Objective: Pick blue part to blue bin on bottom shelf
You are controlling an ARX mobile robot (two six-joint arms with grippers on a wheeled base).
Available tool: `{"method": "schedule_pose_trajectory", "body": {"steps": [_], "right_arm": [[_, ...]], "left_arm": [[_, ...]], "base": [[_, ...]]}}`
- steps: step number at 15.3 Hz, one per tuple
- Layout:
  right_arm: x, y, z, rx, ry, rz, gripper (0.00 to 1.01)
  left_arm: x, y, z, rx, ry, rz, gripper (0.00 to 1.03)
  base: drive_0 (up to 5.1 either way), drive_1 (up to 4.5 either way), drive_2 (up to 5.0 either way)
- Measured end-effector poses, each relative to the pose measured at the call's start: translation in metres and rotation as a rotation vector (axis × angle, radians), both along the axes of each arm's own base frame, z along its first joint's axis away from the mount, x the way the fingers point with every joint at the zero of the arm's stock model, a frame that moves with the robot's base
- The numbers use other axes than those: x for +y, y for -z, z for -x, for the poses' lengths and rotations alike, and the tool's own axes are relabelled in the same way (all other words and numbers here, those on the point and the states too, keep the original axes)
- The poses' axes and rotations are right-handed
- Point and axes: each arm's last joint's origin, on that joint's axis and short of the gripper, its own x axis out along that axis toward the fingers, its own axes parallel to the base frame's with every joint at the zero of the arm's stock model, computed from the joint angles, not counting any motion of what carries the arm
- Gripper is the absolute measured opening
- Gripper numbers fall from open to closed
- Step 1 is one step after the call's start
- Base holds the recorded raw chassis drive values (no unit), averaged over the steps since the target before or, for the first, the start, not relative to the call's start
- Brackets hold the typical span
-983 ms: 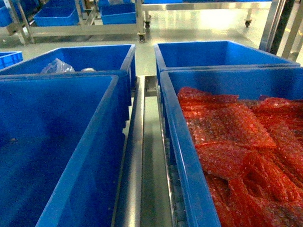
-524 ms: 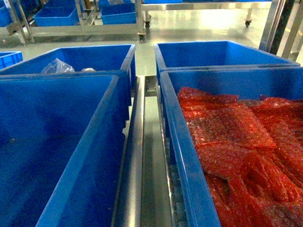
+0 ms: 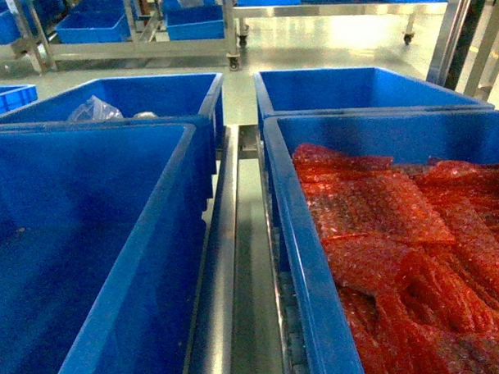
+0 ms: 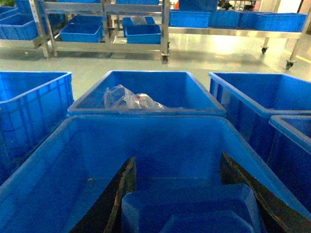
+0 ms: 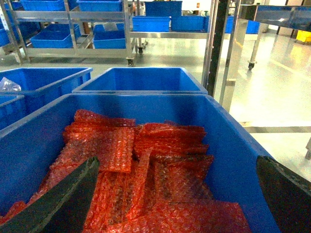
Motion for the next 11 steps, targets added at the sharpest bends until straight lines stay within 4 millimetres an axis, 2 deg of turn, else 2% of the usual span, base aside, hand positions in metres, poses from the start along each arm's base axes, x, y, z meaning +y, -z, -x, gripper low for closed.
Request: {"method": "schedule_pose_trajectory", "body": {"steps": [11], "right_arm": [[0.0,0.0,0.0,0.0,0.0,0.0,0.98]], "left_arm": [[0.0,0.0,0.0,0.0,0.0,0.0,0.43]], "base": [[0.0,0.0,0.0]]}}
